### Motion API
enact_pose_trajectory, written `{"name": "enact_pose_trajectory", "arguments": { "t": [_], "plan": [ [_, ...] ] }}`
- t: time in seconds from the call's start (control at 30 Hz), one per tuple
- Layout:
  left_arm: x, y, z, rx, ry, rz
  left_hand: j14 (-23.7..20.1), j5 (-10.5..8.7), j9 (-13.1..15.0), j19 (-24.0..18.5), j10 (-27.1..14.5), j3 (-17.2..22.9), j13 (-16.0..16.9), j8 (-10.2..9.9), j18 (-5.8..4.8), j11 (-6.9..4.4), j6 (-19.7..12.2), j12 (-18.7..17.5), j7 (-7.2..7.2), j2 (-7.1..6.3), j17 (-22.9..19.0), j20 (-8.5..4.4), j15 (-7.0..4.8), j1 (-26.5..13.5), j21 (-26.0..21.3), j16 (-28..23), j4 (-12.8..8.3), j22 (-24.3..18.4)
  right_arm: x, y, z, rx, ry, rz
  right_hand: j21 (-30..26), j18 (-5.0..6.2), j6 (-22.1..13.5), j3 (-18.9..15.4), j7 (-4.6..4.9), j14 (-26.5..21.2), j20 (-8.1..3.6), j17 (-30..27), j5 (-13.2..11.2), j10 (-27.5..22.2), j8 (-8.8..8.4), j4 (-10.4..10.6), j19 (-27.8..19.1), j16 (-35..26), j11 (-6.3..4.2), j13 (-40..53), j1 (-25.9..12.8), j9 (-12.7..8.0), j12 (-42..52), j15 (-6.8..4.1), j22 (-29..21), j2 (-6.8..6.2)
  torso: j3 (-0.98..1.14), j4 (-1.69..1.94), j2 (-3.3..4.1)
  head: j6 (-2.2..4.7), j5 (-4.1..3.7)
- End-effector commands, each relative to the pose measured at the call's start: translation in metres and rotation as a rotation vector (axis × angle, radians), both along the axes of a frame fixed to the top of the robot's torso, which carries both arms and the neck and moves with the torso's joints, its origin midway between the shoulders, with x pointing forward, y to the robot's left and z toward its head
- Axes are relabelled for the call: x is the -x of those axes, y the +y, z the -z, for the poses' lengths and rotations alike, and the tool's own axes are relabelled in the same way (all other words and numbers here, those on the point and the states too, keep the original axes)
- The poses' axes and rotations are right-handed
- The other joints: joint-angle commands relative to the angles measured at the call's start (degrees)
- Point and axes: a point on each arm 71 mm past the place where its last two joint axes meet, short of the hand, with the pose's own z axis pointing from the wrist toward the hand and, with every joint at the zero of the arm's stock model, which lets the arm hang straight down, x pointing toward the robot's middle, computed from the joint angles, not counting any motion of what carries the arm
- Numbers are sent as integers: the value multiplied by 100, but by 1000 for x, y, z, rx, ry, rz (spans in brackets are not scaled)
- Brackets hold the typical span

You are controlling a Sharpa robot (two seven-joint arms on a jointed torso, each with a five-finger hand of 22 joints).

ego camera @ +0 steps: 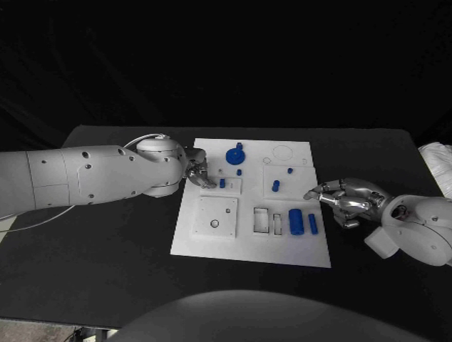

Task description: Assemble the parts on the task board

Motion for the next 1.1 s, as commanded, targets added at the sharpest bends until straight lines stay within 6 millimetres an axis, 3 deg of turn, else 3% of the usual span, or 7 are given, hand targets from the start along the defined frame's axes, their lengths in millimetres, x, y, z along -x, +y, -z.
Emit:
{"name": "enact_pose_trajectory", "arguments": {
  "t": [0.03, 0.4, 0.7, 0.93, 1.03, 1.1],
  "plan": [
    [2, -2, 3, 13, 25, 12, 586, 38, -37, 214, 3, -41, 818, -49, 42, 49, -16, -37, 34, -11, 1445, 44, 58, -40, -40, -32, -3, 1213, 1, 1, 0, -4, 6, -19, -27, 11, -28, 18, 8, 596, -12, 1509, 23, 926, -10, 2, -40, 20, -287, 346, 133, 1, -20, -26, 1032, 84, 1, 2, 3, 0, -2],
    [2, -3, 3, 27, 17, 16, 590, 25, -68, 214, -2, -209, 815, -132, 42, 82, -60, -41, 73, -72, 1460, 69, 85, -198, -45, -22, 8, 1214, 1, 1, 0, -3, 7, -19, -34, 12, -31, 58, 9, 596, -12, 1509, 32, 926, -8, -16, -45, 20, -285, 346, 148, 3, -20, -26, 1030, 83, 2, 6, 6, 0, 3],
    [4, -3, 3, 33, 23, 31, 590, 204, 11, 208, -24, -558, 797, -141, 46, 86, -245, -59, 115, -192, 1461, 88, 97, -247, -65, -21, 0, 1211, 1, 1, 1, -1, 9, -20, -39, 13, -42, 222, 15, 596, -11, 1509, 38, 926, -1, -107, -45, 20, -281, 346, 200, 8, -20, -24, 1030, 46, 0, 3, 4, 0, 0],
    [5, 0, 3, 30, 28, 29, 589, 255, 87, 207, -36, -763, 789, -93, 47, 81, -333, -67, 118, -188, 1459, 84, 92, -291, -71, -23, 8, 1211, 2, 0, 1, 1, 10, -19, -44, 14, -44, 258, 17, 596, -10, 1509, 34, 926, 1, -124, -49, 20, -281, 346, 206, 9, -20, -24, 1028, 35, -3, -3, 6, 0, -10],
    [5, 2, 3, 26, 30, 27, 588, 466, 138, 207, -42, -848, 785, -54, 48, 77, -375, -72, 113, -149, 1454, 81, 89, -242, -75, -27, 4, 1211, 2, 0, 1, 1, 10, -18, -52, 16, -44, 274, 19, 596, -10, 1509, 32, 926, 2, -131, -57, 20, -280, 346, 207, 10, -20, -23, 1025, 30, -3, 0, 8, 0, -19],
    [5, 3, 3, 24, 32, 26, 587, 718, 171, 206, -47, -877, 781, -26, 48, 74, -400, -77, 110, -113, 1451, 78, 87, -186, -77, -30, 5, 1211, 2, 0, 1, 2, 10, -17, -52, 16, -44, 274, 19, 596, -10, 1509, 32, 926, 2, -131, -57, 20, -280, 346, 207, 10, -20, -23, 1025, 30, -3, 1, 8, 0, -18]
  ]
}}
